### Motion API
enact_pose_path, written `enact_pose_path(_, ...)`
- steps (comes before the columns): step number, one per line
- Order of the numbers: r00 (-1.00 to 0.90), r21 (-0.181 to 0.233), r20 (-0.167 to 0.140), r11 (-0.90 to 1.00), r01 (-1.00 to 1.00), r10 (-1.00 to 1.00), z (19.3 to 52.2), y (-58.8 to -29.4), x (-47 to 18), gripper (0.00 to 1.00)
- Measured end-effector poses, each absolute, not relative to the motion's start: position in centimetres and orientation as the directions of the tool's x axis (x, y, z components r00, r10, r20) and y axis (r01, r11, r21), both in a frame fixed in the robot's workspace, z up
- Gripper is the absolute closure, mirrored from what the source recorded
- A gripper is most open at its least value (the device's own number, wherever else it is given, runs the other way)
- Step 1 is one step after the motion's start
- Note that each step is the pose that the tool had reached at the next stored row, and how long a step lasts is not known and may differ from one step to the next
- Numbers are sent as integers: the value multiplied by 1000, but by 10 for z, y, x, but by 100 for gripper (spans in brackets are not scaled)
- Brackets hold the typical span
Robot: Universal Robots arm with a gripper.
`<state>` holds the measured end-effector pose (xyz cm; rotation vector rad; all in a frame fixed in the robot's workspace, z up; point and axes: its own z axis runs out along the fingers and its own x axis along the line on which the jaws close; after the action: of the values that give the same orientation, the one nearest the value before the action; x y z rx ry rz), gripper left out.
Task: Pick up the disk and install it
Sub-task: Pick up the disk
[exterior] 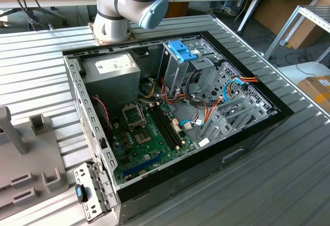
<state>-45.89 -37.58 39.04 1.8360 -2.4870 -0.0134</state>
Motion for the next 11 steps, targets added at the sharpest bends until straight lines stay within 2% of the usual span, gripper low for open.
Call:
enact_pose_path(8, -126, 37, 34, 127, -991, -991, 390, -376, -459, 89)
enact_pose_path(11, -94, 32, 14, 95, -995, -995, 390, -376, -459, 89)
